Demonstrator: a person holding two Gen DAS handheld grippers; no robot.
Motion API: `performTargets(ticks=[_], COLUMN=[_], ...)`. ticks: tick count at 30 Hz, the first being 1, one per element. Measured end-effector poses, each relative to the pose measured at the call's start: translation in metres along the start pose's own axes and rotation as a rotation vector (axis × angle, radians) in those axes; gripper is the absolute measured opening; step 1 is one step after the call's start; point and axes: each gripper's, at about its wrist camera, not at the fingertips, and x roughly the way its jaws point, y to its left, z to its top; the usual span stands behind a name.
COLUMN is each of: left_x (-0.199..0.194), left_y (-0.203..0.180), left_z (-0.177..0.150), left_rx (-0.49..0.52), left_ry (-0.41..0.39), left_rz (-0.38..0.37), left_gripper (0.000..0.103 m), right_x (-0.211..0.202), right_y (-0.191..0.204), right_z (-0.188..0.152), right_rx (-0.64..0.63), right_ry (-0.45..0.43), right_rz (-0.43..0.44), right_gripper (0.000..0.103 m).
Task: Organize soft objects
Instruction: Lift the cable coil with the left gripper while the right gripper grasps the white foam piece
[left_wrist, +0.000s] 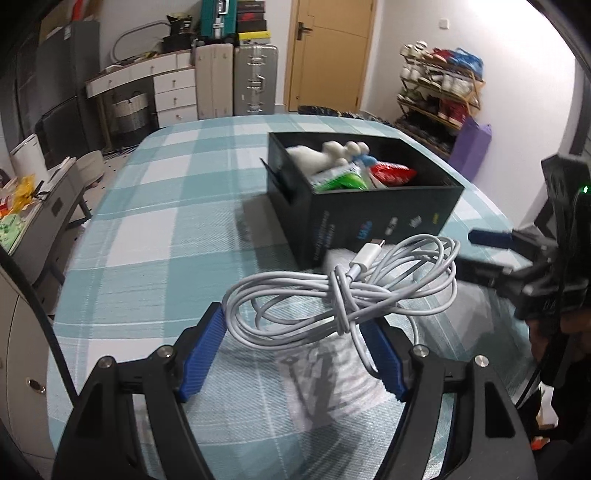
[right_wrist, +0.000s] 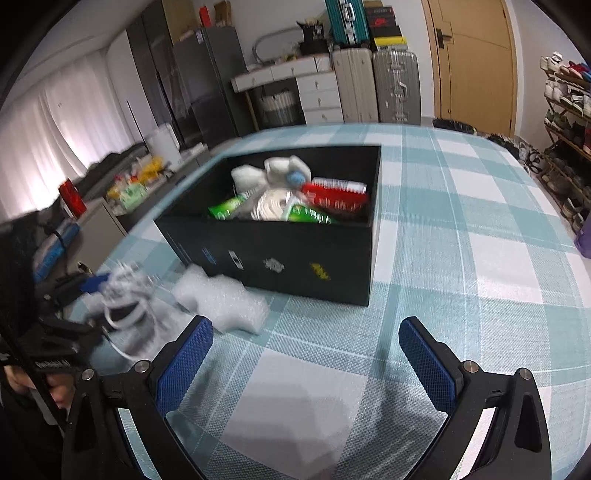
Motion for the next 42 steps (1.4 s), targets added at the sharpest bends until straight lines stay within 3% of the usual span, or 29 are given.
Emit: performTargets(ticks=[5,21,23,31,42], left_x=[-0.003,-0.006,-0.007,-0.008,-0.011], left_y=[0.007,0.023,0.023,0.025,0.019], left_z=[0.0,0.004,0.004,0.004,0.009], left_rx=[-0.022,-0.069,-0.07,-0.074,-0.059], left_ry=[-0.011,-0.034,-0.036,-0.038,-0.054], left_rz=[0.012,0.028,0.031,0.031,0.03], left_gripper=[0.074,0.074,0.074,0.074,0.074], right_x=[0.014,0.043,0.046,0.05,0.017], right_y=[0.015,0.06,0.062,0.067,0.055], right_z=[0.0,0.008,0.009,0.009,-0.002], right_rx=[-0.034,-0.135,-0.142,-0.161,-0.191], right_ry=[0.057,0.092,0.097,0.1,0.018], right_rz=[-0.001,-0.001,0.002,0.003,0.013], right_gripper=[0.102,0.1,0.096,0.057,0.055])
